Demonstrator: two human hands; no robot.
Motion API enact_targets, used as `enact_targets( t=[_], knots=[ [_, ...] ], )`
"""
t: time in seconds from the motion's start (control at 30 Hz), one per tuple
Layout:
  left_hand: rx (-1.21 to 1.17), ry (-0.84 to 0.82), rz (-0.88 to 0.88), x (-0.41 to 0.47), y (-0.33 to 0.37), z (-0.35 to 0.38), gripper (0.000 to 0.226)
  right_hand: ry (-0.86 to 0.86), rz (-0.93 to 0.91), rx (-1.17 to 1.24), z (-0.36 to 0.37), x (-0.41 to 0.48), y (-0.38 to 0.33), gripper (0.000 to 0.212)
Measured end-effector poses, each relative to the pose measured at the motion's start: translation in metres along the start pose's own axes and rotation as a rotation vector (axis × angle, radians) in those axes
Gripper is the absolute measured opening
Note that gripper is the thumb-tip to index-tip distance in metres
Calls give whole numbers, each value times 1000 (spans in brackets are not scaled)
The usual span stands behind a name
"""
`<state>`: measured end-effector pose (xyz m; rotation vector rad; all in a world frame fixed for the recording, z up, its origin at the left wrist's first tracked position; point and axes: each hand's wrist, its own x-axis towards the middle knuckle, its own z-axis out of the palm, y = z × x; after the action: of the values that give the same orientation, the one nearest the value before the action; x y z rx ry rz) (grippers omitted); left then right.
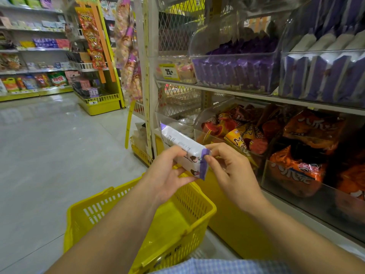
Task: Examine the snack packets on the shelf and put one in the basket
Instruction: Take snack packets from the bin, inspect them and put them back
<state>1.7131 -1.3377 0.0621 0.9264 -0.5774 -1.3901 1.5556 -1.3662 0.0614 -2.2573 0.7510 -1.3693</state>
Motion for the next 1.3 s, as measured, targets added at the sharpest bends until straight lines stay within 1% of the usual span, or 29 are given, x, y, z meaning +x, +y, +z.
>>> enact_targets(
  t=[0.03,0.1,0.27,0.33,0.47,0.6,0.77,0.9,1.0,1.1,1.17,1.23,1.3],
  knots=[
    [10,-14,7,0,0,0,37,-4,6,3,-1,0,0,13],
    [20,-16,18,2,-1,-2,36,-13,21,15,-3,1,0,12],
    [3,-12,16,7,-3,-5,55,-63,-3,25,-6,0,-3,11],
    [-21,0,10,9,-3,-5,58,-67,15,52,-5,0,-2,12],
    [-82,7,42,11,-3,-6,53,-45,66,103,-6,1,-1,13],
    [-65,-1,109,11,-1,-6,45,-14,112,132,-8,2,-3,26],
    [-109,-9,201,6,1,-6,35,-3,191,234,-10,2,-3,17],
    [-158,-14,237,3,2,-3,29,26,224,303,-11,3,-6,17],
    [-139,13,199,4,4,0,32,28,241,345,-11,6,-5,20],
    [-51,28,69,5,5,7,45,25,254,349,-12,8,-3,25],
    [-10,-30,-20,4,9,13,55,11,247,344,-13,7,-1,28],
    [34,-164,-65,0,15,17,61,-44,195,309,-12,3,-1,28],
    [139,-306,-85,-4,18,19,53,-154,133,242,-10,-1,-7,25]
  ],
)
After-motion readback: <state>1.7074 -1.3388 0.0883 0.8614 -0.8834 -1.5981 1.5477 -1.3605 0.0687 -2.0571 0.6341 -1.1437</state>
